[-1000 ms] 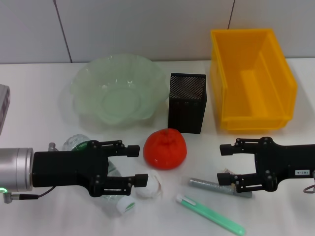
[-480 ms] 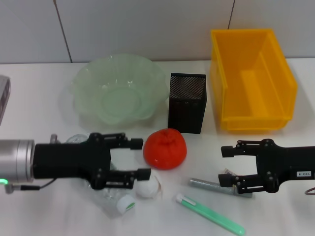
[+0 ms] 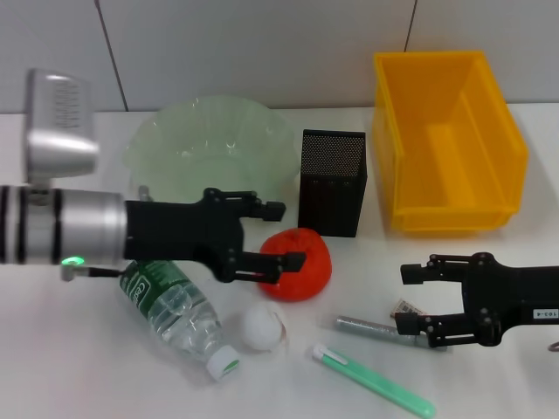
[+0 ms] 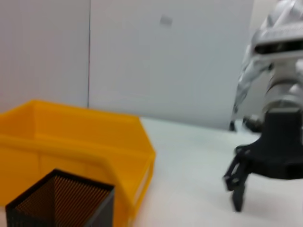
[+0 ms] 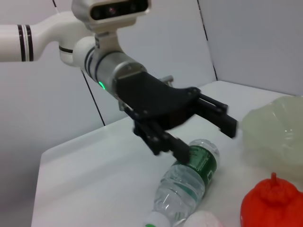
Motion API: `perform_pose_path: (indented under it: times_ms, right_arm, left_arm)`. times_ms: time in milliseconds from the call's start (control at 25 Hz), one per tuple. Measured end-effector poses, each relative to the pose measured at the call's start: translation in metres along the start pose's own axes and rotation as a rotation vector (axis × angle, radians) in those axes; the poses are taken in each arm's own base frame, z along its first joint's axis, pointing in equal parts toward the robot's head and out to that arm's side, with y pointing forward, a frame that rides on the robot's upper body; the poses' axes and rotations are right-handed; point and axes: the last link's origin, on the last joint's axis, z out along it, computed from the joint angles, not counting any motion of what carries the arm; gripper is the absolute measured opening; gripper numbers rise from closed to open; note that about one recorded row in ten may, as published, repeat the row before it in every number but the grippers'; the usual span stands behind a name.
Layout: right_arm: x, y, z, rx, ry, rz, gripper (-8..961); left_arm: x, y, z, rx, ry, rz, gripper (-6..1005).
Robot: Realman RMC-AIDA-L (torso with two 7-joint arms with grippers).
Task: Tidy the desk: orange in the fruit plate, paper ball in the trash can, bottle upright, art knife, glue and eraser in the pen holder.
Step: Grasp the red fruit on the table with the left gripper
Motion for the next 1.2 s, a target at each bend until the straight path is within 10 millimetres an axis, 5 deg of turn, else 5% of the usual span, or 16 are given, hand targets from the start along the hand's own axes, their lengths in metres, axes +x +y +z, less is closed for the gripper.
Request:
perform_pose_path:
  times_ms: [200,1200]
  right_arm:
    - [0.002,0.0,-0.003,0.009,-0.002,0.01,785]
    - [0.001,-0.003,-0.003,0.026,-0.002,0.009,786]
  left_arm:
    - [-0.004,-0.009,0.022,0.067,-0.082,0.023,754]
    - [-0.023,-0.022,0.054,0.175,-0.248,0.087,742]
